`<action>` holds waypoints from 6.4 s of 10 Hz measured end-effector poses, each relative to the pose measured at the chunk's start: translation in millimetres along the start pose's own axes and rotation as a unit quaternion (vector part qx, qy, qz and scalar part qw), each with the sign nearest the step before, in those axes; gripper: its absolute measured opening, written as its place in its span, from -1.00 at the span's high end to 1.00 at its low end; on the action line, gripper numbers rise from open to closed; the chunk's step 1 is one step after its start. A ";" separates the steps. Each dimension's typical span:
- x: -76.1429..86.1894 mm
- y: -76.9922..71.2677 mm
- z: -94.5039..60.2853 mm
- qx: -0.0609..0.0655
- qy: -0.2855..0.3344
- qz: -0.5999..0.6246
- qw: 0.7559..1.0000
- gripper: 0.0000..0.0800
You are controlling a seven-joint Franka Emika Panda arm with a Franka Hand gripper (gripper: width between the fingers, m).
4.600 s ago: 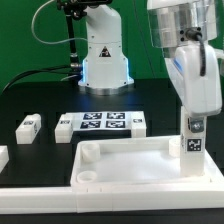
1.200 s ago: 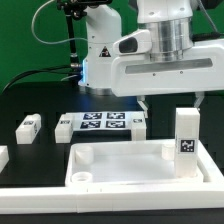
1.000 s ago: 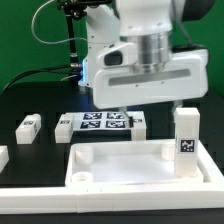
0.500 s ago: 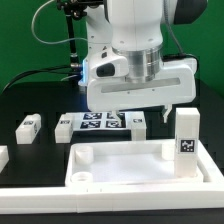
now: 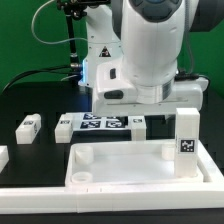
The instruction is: Assemble desk
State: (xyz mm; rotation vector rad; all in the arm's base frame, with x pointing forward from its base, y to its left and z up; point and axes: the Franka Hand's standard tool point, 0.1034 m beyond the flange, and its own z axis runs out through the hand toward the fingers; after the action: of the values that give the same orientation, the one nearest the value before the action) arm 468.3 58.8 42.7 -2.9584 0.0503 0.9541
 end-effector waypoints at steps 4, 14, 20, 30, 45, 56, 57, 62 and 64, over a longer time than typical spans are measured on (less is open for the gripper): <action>-3.9 8.7 11.3 0.002 -0.062 0.008 0.998 -0.62; -6.8 7.7 51.3 0.047 -0.128 0.056 0.989 -0.62; -6.8 5.8 52.2 0.047 -0.128 0.055 0.989 0.28; -15.0 22.1 -27.9 0.075 -0.113 0.065 0.989 0.28; 44.4 83.2 -164.3 0.114 0.375 0.144 0.909 0.28; 61.9 85.3 -177.4 0.017 0.592 0.130 0.795 0.28; 62.4 89.2 -172.6 0.009 0.590 0.126 0.797 0.28; 76.6 110.1 -184.6 0.002 0.576 0.123 0.808 0.27; 88.8 108.7 -182.1 -0.004 0.582 0.122 0.804 0.27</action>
Offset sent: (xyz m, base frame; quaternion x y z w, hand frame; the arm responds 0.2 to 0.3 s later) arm -0.0204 -0.0070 -0.0122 0.0370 -0.0657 0.0114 0.9971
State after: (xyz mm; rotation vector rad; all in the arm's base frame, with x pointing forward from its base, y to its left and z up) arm 642.2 -59.0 136.2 -3.0297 0.4425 -0.9832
